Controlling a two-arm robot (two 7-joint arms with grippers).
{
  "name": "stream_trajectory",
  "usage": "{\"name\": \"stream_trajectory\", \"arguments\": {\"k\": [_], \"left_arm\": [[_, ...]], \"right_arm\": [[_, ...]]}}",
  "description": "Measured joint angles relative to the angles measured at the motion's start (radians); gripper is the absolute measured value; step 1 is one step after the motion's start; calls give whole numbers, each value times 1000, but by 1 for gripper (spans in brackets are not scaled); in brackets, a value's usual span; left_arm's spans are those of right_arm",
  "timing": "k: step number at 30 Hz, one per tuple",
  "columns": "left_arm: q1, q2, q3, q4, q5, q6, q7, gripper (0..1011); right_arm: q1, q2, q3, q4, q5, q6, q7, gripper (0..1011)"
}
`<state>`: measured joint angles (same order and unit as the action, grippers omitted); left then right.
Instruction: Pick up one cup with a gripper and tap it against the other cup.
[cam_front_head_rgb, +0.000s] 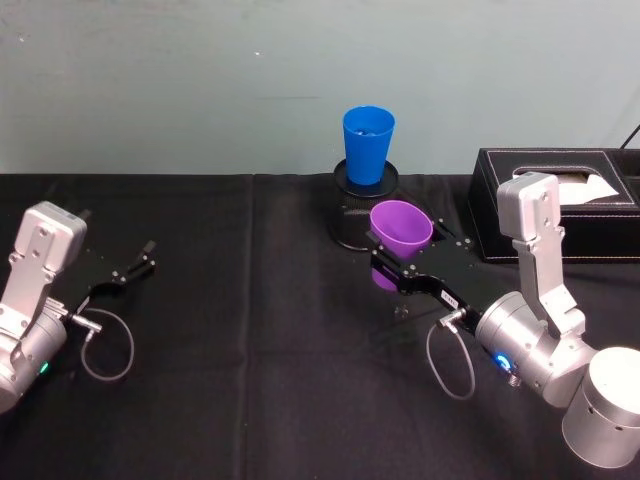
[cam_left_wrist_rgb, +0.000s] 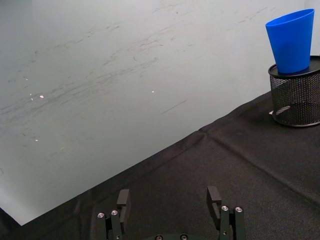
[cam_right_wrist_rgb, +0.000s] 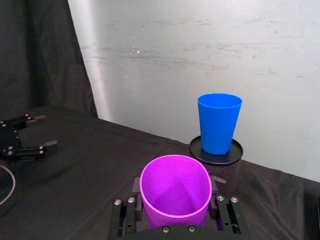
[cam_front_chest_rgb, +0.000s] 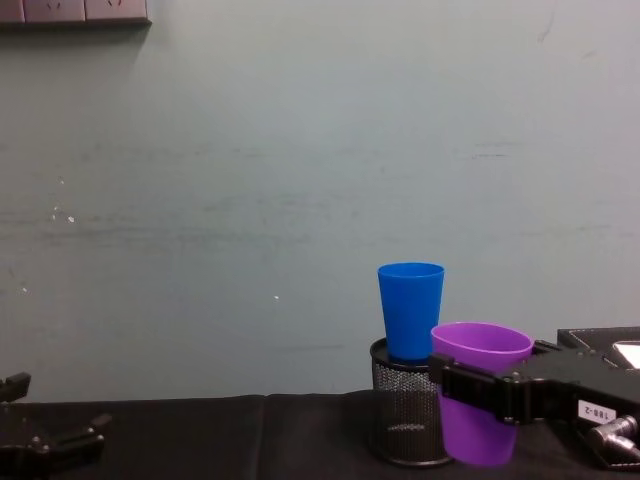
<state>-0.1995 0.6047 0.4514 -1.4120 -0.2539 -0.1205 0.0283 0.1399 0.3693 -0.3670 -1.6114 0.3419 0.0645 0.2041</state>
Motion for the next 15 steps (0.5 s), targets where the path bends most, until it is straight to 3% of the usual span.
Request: {"name": "stream_trajectory", "arguments": {"k": [15], "left_arm": [[0,0,0,0,0,0,0,1000]], "right_arm": [[0,0,0,0,0,0,0,722]]}}
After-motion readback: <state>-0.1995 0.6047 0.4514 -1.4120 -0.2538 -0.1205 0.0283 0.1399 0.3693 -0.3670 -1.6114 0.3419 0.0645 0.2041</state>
